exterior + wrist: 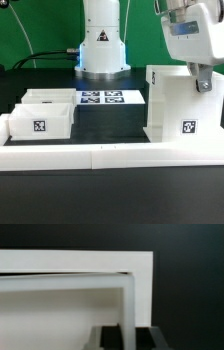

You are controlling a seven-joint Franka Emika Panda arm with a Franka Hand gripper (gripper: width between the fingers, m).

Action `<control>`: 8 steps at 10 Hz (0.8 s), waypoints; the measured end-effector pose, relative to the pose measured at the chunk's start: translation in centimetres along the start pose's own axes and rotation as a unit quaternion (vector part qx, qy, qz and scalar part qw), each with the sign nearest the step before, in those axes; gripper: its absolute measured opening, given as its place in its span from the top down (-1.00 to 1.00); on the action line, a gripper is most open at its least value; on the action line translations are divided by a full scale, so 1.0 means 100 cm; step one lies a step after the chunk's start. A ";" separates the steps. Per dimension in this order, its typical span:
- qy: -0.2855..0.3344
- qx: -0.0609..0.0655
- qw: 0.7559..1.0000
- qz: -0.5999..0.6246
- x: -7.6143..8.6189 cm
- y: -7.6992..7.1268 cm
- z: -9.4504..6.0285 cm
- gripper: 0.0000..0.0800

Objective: Assemble drawer

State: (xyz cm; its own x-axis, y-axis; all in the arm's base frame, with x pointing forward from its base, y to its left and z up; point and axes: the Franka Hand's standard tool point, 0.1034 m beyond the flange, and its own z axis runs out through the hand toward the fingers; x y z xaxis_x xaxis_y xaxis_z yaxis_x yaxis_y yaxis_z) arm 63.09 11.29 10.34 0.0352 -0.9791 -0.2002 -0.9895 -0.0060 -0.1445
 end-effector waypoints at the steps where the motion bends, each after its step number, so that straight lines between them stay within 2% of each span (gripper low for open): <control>1: -0.001 -0.001 1.000 0.000 0.000 -0.003 0.000 0.90; 5: -0.001 -0.002 1.000 0.000 0.001 -0.005 0.001 0.90; 6: -0.001 -0.002 1.000 -0.001 0.000 -0.005 0.001 0.71; 7: -0.001 -0.002 1.000 -0.003 0.000 -0.005 0.001 0.25; 8: -0.001 -0.003 1.000 -0.004 0.000 -0.005 0.001 0.25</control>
Offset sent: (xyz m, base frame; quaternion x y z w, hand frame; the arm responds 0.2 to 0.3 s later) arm 0.0053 -0.0006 -0.0044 0.0040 0.0094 0.0006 0.9999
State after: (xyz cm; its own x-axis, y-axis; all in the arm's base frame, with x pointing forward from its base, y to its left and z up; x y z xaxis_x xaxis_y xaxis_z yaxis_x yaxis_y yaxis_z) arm 63.56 11.36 10.31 0.0436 -0.9785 -0.2017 -0.9899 -0.0150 -0.1413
